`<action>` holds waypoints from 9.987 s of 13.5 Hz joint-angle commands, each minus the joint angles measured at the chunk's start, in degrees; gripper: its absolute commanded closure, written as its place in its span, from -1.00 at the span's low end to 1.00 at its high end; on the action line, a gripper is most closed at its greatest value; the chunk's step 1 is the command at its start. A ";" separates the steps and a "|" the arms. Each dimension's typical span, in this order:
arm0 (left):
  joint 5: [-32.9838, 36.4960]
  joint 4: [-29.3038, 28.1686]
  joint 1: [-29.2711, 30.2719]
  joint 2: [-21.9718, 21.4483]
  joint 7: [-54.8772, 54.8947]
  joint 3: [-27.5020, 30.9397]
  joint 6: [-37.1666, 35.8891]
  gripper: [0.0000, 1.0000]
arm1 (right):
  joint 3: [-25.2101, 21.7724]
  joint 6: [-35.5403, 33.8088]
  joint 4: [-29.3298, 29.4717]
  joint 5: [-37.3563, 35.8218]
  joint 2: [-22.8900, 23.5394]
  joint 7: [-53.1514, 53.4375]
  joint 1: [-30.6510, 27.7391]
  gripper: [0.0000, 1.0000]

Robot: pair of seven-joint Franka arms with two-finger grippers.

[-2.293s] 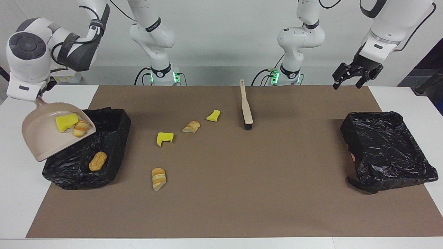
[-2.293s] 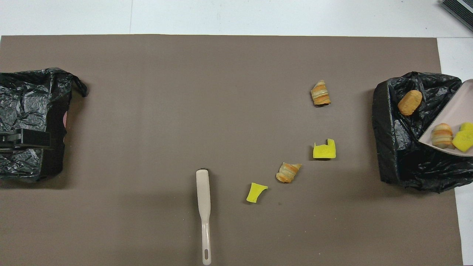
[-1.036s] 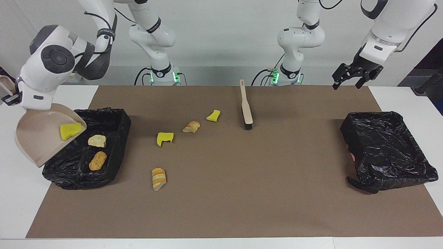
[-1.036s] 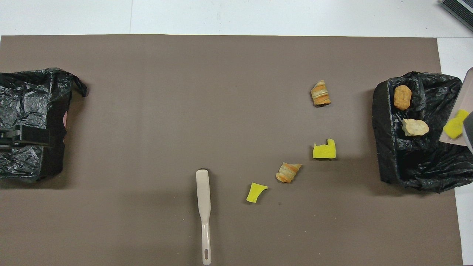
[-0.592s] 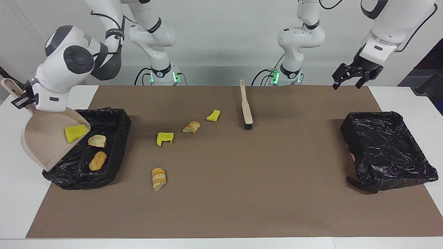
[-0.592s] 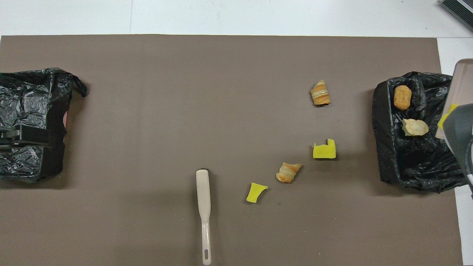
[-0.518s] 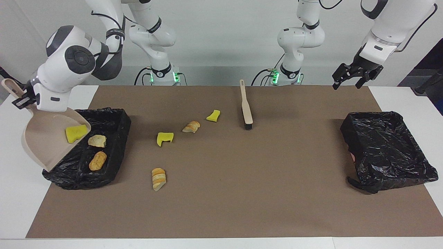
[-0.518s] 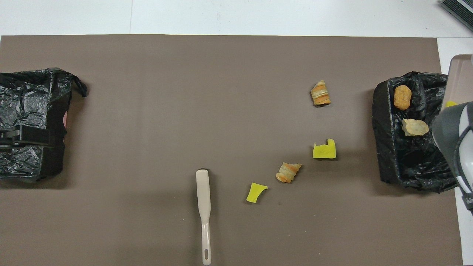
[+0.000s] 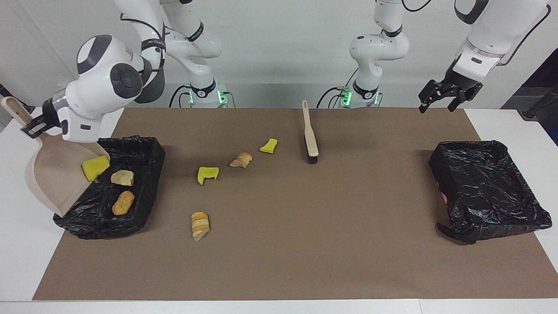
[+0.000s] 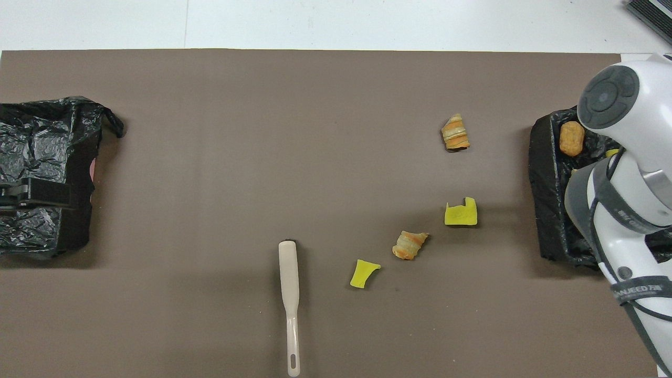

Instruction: Sweep and dump trash in bin

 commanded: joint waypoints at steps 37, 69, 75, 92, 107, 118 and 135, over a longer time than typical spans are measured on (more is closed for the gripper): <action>0.87 1.78 0.31 0.75 -0.03 -0.18 -1.70 -1.00 | 3.12 3.38 42.36 68.99 34.29 97.19 29.47 1.00; 0.87 1.78 0.31 0.75 -0.03 -0.18 -1.70 -1.00 | 4.35 11.39 39.91 71.46 36.42 102.74 32.56 0.10; 0.87 2.04 -0.56 0.66 -0.03 -0.70 -1.44 -1.00 | 4.35 10.51 27.74 71.56 24.58 108.71 32.55 -0.27; 0.96 10.23 -18.22 27.29 -15.83 -1.32 25.60 -1.00 | 4.62 32.74 -28.12 74.19 -5.16 121.45 51.80 -0.62; 0.96 -3.32 -28.43 28.96 -22.35 -1.23 34.78 0.30 | 4.62 34.24 -30.14 79.11 -4.99 120.58 53.13 0.20; 5.09 -3.14 -21.76 25.10 15.58 -0.71 34.34 1.00 | 4.27 31.26 -30.40 79.11 -10.52 124.80 49.70 1.00; 11.94 -26.43 -15.50 4.71 62.38 -0.71 27.83 1.00 | 4.62 23.32 -34.98 79.11 -12.29 160.03 50.22 1.00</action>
